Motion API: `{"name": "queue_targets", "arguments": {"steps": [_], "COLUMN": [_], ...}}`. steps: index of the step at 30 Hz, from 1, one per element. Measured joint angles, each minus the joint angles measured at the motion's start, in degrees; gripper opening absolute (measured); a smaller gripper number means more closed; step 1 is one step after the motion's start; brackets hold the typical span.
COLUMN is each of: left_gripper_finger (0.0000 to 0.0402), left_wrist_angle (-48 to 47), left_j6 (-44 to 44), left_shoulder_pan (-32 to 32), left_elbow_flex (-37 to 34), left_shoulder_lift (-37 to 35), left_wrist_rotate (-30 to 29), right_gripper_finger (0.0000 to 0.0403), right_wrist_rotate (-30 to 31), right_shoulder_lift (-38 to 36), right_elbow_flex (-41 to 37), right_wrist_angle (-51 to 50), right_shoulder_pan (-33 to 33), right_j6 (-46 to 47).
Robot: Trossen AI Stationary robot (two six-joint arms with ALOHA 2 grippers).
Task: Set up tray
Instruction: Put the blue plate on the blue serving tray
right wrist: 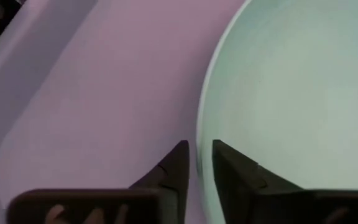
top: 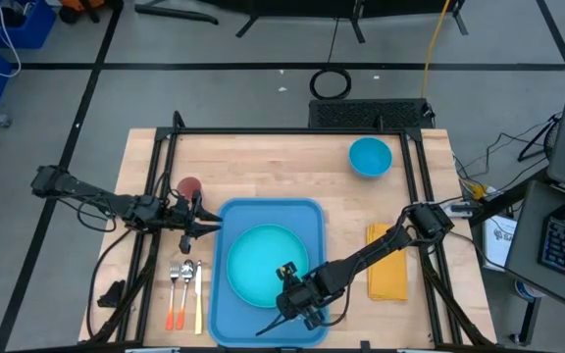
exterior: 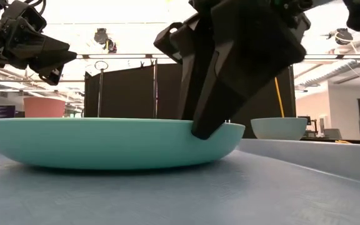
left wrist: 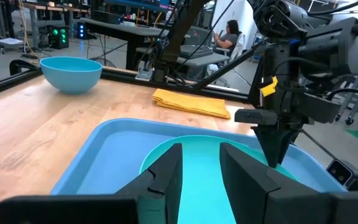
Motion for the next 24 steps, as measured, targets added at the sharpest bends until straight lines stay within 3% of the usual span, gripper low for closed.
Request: {"name": "queue_targets", "arguments": {"steps": [10,24], "left_gripper_finger": [0.0111,0.0111], "left_wrist_angle": [-0.02,-0.40], "left_j6": [0.02,-0.31], "left_shoulder_pan": [-0.01,-0.02], "left_elbow_flex": [0.00,0.00], "left_shoulder_lift": [0.00,0.00], "left_wrist_rotate": [0.00,0.02], "right_gripper_finger": [0.0139,0.0145], "right_wrist_rotate": [0.01,0.49], "right_shoulder_lift": [-0.06,-1.25], "right_elbow_flex": [0.04,0.07], "right_wrist_angle": [1.83,3.11], "right_shoulder_pan": [1.20,1.07], "right_j6": [2.71,2.69]}}
